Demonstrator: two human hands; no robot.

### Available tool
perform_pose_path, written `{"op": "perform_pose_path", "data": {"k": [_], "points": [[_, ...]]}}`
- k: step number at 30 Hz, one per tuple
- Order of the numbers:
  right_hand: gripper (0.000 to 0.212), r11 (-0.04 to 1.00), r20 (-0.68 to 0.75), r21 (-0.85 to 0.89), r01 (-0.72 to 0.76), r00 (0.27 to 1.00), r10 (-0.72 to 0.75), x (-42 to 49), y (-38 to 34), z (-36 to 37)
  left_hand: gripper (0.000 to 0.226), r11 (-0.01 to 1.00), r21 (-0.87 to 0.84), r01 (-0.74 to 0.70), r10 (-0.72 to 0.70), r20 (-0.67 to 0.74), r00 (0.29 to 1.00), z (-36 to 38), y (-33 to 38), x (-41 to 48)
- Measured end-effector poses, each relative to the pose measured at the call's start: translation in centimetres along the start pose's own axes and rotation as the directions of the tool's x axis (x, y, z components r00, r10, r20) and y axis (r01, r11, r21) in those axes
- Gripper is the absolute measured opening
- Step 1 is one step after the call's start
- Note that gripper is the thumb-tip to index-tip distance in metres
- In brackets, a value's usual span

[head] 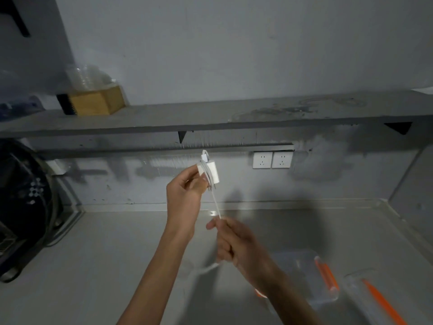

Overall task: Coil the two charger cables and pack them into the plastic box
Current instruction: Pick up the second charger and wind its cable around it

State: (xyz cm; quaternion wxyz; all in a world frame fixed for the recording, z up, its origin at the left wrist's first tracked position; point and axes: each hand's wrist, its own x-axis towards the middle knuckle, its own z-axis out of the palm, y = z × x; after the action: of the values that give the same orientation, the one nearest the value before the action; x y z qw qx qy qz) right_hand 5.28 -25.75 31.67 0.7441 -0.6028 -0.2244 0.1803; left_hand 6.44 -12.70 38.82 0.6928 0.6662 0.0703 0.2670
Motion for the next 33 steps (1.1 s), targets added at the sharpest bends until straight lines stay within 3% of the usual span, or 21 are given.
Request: {"op": "perform_pose_path", "data": {"k": [3,5,7,9,11,14,16,19,21,24,26,27,30,33], "points": [[0.025,0.955,0.078,-0.286,-0.081,0.991,0.108,-2.9,1.0,-0.2,0.024,0.989,0.116,-0.087,0.104,-0.157,0.982,-1.9,-0.9,1.7],[0.025,0.859,0.059,-0.506,-0.077,0.991,0.124,-4.1,-0.1,-0.5,0.026,0.956,0.259,-0.136,0.184,-0.170,0.968,-3.2,-1.9,2.2],[0.033,0.666,0.080,-0.741,0.088,0.996,-0.043,-4.6,-2.3,-1.3,0.026,0.866,0.453,-0.213,0.267,-0.058,0.962,-3.9,-3.3,2.0],[0.038,0.446,0.203,-0.855,0.263,0.963,-0.178,-4.5,-4.9,-2.5,0.030,0.781,0.551,-0.295,0.318,0.056,0.947,-4.1,-4.6,1.3],[0.031,0.218,0.262,-0.912,0.347,0.903,-0.340,-3.7,-7.0,-3.6,0.034,0.794,0.528,-0.302,0.291,0.106,0.951,-4.2,-5.1,0.5],[0.017,0.176,0.131,-0.945,0.275,0.812,-0.569,-0.9,-9.5,-5.5,0.040,0.824,0.478,-0.305,0.204,0.251,0.946,-3.7,-4.9,-1.0],[0.019,0.039,0.093,-0.985,0.168,0.710,-0.698,1.4,-10.1,-7.2,0.044,0.860,0.441,-0.256,0.083,0.376,0.923,-2.9,-4.5,-2.7],[0.025,-0.080,0.083,-0.996,0.035,0.668,-0.740,3.8,-9.4,-9.6,0.032,0.909,0.370,-0.190,-0.026,0.506,0.862,-2.0,-3.4,-4.6],[0.023,0.030,0.052,-0.995,0.098,0.741,-0.670,4.6,-8.1,-10.5,0.027,0.937,0.313,-0.153,-0.047,0.551,0.833,-1.9,-2.0,-5.0],[0.014,0.331,0.031,-0.916,0.225,0.865,-0.501,4.7,-4.9,-9.6,0.029,0.980,0.184,-0.074,-0.043,0.561,0.827,-1.9,-0.2,-5.0],[0.017,0.424,0.063,-0.854,0.301,0.869,-0.491,4.6,-2.1,-8.3,0.032,0.995,0.095,-0.015,-0.037,0.523,0.852,-1.9,0.3,-4.6],[0.018,0.524,0.030,-0.794,0.309,0.881,-0.473,4.2,-1.0,-7.5,0.032,0.998,0.054,0.015,-0.039,0.488,0.872,-1.8,0.2,-4.3],[0.017,0.851,-0.048,-0.469,0.235,0.956,-0.290,2.7,1.0,-4.6,0.026,0.991,-0.018,0.135,-0.124,0.284,0.951,-1.6,-0.3,-3.0],[0.022,0.988,-0.073,-0.127,0.083,0.993,-0.093,1.0,2.1,-1.7,0.025,0.930,-0.227,0.289,-0.260,0.148,0.954,-1.3,-1.0,-1.8]]}}
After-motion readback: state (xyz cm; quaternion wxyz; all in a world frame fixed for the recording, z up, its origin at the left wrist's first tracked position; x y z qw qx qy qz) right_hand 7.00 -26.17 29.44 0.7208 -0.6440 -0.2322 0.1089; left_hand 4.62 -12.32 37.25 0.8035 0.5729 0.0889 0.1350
